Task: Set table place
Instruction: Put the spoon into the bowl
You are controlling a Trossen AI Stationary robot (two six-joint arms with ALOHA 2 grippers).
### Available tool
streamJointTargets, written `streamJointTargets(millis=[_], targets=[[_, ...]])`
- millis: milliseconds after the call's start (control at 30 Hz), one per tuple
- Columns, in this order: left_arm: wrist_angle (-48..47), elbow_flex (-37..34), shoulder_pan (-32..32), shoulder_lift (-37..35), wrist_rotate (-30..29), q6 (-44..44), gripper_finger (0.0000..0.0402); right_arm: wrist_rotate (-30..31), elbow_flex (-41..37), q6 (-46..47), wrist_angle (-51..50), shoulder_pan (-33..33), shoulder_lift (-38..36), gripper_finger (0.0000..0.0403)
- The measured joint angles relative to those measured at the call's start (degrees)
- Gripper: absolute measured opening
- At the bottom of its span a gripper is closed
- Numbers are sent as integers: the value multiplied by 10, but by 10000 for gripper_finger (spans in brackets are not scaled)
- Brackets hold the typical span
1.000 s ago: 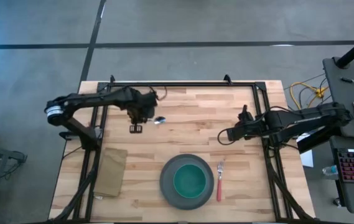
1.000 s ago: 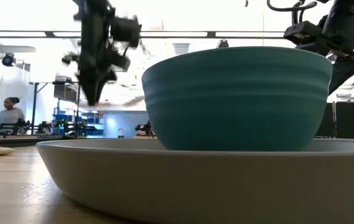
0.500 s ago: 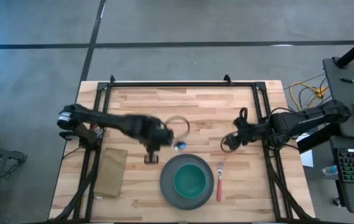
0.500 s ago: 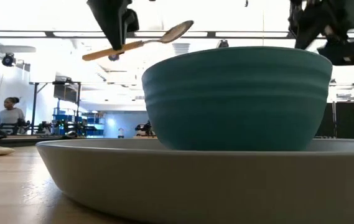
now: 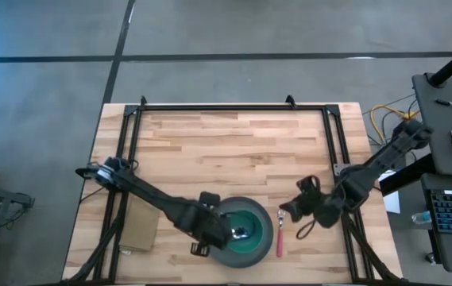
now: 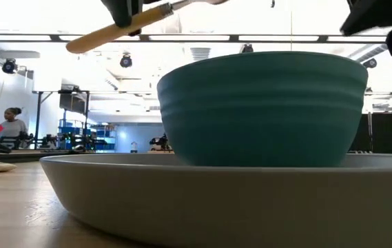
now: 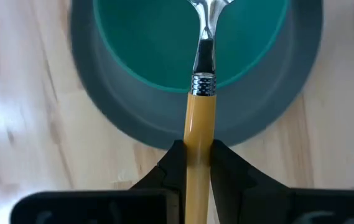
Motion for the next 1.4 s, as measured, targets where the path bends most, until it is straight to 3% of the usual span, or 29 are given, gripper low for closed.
streamJointTargets(millis=[300,767,1400], targets=[[-24,30,-4,25,18,-36,24,22,14,-152,236,12,92,9],[32,20,12,38,49,2,26,-14,106,-225,229,5,214,8],[62,11,19,44,52,5,25,-70,170,-252,228,1,302,8]])
